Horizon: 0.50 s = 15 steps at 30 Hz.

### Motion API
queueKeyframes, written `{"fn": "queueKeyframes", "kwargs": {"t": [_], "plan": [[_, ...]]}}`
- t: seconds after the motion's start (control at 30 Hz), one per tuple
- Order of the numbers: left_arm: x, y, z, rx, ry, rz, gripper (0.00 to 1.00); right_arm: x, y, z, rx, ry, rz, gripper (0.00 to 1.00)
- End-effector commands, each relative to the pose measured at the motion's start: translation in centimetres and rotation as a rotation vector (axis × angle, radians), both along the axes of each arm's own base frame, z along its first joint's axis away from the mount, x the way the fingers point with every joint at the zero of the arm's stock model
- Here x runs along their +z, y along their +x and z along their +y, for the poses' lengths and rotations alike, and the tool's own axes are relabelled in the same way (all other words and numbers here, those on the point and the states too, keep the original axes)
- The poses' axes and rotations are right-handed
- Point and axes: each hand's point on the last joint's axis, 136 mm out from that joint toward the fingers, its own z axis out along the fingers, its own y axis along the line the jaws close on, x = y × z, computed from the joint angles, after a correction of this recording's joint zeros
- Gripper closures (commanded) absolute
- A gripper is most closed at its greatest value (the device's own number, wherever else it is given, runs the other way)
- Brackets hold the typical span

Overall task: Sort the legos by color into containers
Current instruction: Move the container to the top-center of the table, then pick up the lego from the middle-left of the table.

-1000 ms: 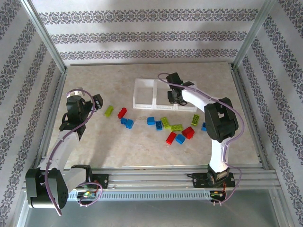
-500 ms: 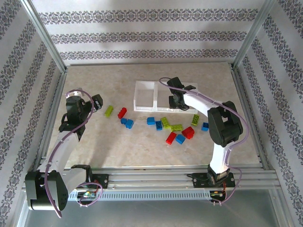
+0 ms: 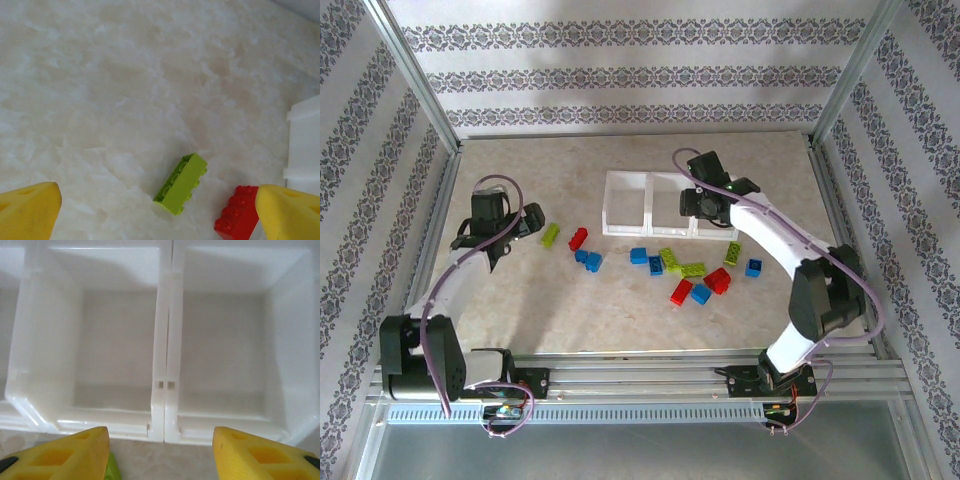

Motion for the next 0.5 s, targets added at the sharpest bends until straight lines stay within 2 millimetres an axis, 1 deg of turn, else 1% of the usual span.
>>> {"fn": "queueKeyframes", "kwargs": {"t": [0.0,0.17,0.27,0.37,0.4,0.43,0.47], "plan": [[-2.4,-1.0,-1.4,-0.079,-0.025,0.131,0.00,0.3,-1.6,-1.1,-0.053,0.006,-0.012,0.41],[-4.7,-0.6,-2.4,-0.128,-0.055,0.223,0.01,0.9,-3.4,-2.8,-0.123,0.026,-0.061,0.35],[-6.0,-0.3,-3.1,-0.157,-0.055,0.281,0.06,1.2,-4.3,-4.0,-0.166,0.031,-0.095,0.31],[-7.0,0.1,-3.7,-0.185,-0.030,0.324,0.08,1.6,-5.1,-5.1,-0.207,0.035,-0.123,0.19],[-7.2,0.4,-3.9,-0.193,-0.015,0.335,0.08,1.6,-5.4,-5.5,-0.220,0.032,-0.130,0.07],[-7.5,0.6,-4.2,-0.201,0.000,0.346,0.09,1.8,-5.6,-5.9,-0.235,0.032,-0.141,0.02],[-7.7,0.7,-4.3,-0.206,0.012,0.356,0.11,1.9,-5.8,-6.2,-0.245,0.032,-0.148,0.02]]}}
